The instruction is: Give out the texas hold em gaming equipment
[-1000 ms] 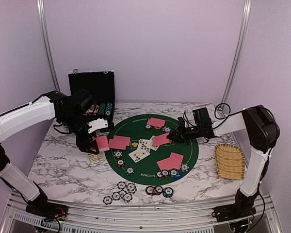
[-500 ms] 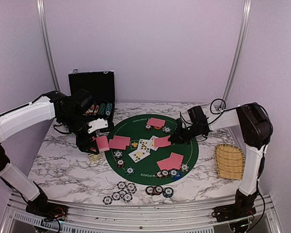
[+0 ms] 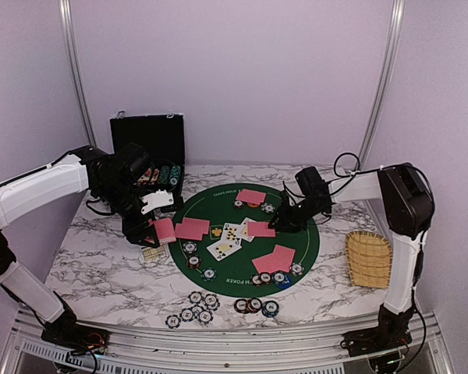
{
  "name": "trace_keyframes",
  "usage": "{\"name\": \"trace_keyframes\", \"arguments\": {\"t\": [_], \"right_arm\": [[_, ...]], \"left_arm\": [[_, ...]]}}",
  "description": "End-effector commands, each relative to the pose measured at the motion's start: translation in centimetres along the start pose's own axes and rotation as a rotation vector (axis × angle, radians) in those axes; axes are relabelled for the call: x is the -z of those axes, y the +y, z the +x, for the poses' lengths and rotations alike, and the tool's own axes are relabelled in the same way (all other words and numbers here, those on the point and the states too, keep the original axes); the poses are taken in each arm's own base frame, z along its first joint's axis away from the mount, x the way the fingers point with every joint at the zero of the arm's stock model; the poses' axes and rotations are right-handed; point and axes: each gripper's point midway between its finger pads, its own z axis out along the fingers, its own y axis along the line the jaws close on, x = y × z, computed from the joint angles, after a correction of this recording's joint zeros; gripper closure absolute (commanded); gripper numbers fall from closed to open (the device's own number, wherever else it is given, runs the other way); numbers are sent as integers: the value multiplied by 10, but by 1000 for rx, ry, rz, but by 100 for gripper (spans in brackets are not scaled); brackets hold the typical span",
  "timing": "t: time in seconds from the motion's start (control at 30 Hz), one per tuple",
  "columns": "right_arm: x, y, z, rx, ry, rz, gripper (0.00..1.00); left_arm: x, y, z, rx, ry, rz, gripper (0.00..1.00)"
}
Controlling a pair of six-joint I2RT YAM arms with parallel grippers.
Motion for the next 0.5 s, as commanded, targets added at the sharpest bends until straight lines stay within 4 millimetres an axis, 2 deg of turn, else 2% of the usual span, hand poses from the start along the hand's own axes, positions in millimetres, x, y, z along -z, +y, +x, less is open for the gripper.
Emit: {"name": "trace_keyframes", "arguments": {"t": [0.0, 0.07, 0.17, 0.3, 0.47], "right_arm": [[27, 18, -15, 31, -71, 30, 57], [39, 39, -22, 50, -121, -11, 49], [52, 82, -23, 89, -163, -109, 40], [49, 152, -1, 135, -148, -301, 30], [38, 223, 33, 154, -93, -529, 25]], "left_arm": [[12, -4, -2, -4, -27, 2, 100], [11, -4, -1, -5, -25, 3, 100], [11, -4, -2, -5, -25, 4, 100], [10, -2, -3, 5, -24, 4, 100], [9, -3, -3, 16, -23, 11, 100]]}}
